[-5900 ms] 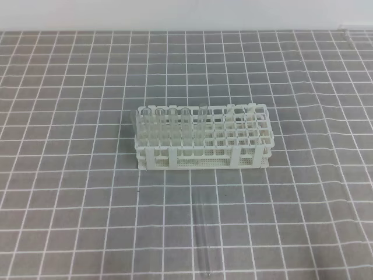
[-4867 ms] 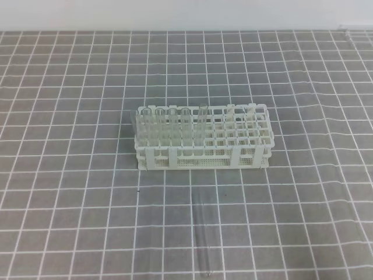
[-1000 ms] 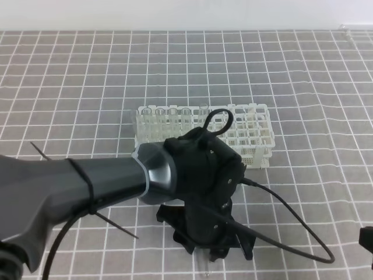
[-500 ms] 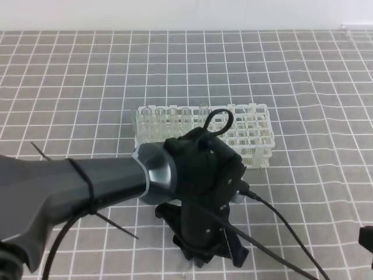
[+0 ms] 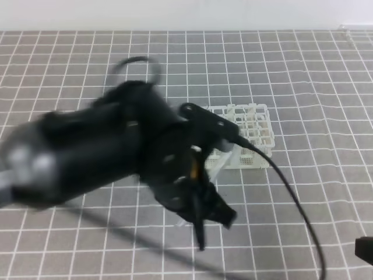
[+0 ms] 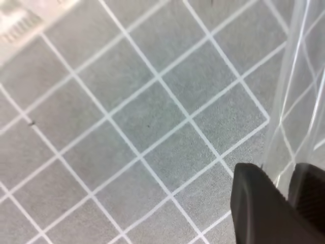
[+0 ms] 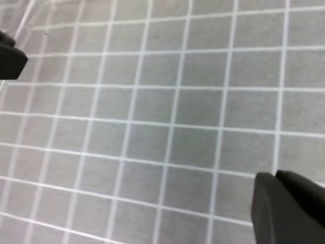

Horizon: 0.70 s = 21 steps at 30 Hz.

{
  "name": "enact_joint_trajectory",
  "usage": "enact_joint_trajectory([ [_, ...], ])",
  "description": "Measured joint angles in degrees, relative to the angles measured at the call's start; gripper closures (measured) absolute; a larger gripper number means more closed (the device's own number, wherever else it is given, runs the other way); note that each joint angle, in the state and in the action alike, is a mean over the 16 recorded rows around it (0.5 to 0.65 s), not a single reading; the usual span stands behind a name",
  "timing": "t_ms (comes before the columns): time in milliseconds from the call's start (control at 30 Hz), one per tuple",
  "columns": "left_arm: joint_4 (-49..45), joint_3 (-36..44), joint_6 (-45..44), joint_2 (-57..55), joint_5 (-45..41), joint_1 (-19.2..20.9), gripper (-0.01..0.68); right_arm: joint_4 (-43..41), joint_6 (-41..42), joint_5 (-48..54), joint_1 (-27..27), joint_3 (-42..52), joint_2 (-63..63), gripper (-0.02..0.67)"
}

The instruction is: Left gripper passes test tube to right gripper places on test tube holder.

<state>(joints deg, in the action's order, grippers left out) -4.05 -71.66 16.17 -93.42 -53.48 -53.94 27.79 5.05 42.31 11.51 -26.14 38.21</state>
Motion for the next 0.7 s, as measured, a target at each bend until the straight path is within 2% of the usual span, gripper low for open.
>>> enact_joint_trajectory([
  [233,-1.86,15.28,1.38,13.93,15.12,2.46,0.614,4.34,2.58,2.26,0.00,-3.65,2.40,0.662],
  [467,-1.90,32.15,2.92,25.63,35.01,5.06,0.626,13.34,10.70,2.73,0.73,-7.76,8.75,0.662],
  [700,-1.29,43.59,3.68,31.62,53.08,6.08,0.621,20.95,19.22,-0.46,7.30,-13.18,17.67,0.662],
])
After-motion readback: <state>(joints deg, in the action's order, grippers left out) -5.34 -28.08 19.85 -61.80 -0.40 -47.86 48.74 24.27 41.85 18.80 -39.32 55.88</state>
